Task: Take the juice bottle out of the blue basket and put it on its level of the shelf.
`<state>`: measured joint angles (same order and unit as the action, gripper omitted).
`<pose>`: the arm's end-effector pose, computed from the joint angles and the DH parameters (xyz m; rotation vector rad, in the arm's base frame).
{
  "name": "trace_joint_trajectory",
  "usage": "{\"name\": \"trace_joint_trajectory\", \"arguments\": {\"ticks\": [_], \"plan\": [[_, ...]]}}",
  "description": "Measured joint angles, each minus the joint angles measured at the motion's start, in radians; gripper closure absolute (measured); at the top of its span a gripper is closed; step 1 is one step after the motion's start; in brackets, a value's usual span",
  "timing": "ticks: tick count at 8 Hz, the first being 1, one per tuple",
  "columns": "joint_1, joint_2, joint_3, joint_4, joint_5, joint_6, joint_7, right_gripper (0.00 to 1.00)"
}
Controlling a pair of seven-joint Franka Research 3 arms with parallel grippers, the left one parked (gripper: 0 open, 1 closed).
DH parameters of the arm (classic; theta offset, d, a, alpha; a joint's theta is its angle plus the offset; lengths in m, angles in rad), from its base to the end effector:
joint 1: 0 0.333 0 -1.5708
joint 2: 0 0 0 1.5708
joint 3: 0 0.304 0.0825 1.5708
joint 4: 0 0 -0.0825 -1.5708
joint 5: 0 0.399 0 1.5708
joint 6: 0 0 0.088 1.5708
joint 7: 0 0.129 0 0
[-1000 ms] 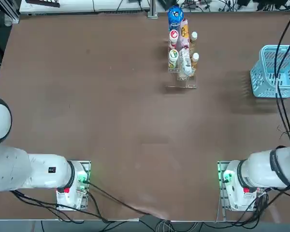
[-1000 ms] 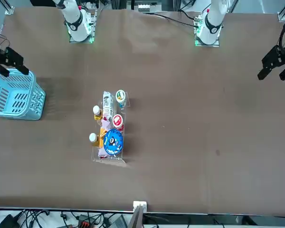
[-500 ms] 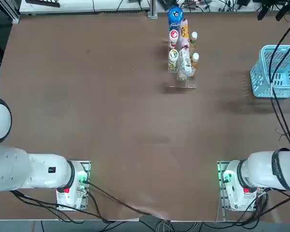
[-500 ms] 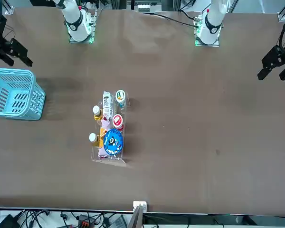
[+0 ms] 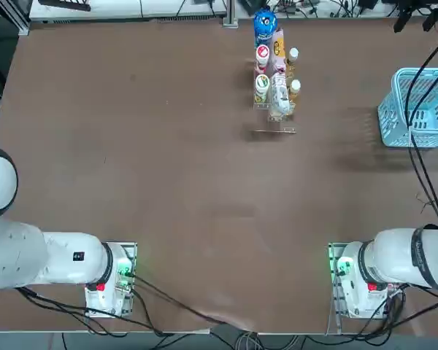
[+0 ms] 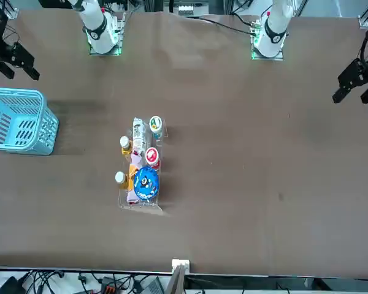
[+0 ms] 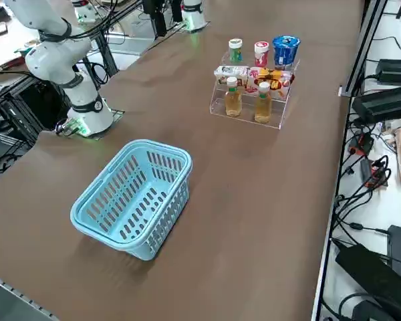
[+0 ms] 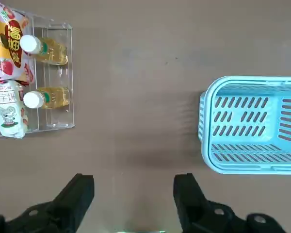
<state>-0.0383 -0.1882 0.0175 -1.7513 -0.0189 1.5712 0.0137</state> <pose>0.5114 -0.0123 0.6044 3.1189 -0.0544 0.0125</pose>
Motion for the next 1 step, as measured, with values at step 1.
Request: {"name": "trace_joint_trajectory", "arguments": {"ticks": [1], "plan": [[0.000, 0.003, -0.001, 0.001, 0.000, 0.007, 0.000, 0.00]]}}
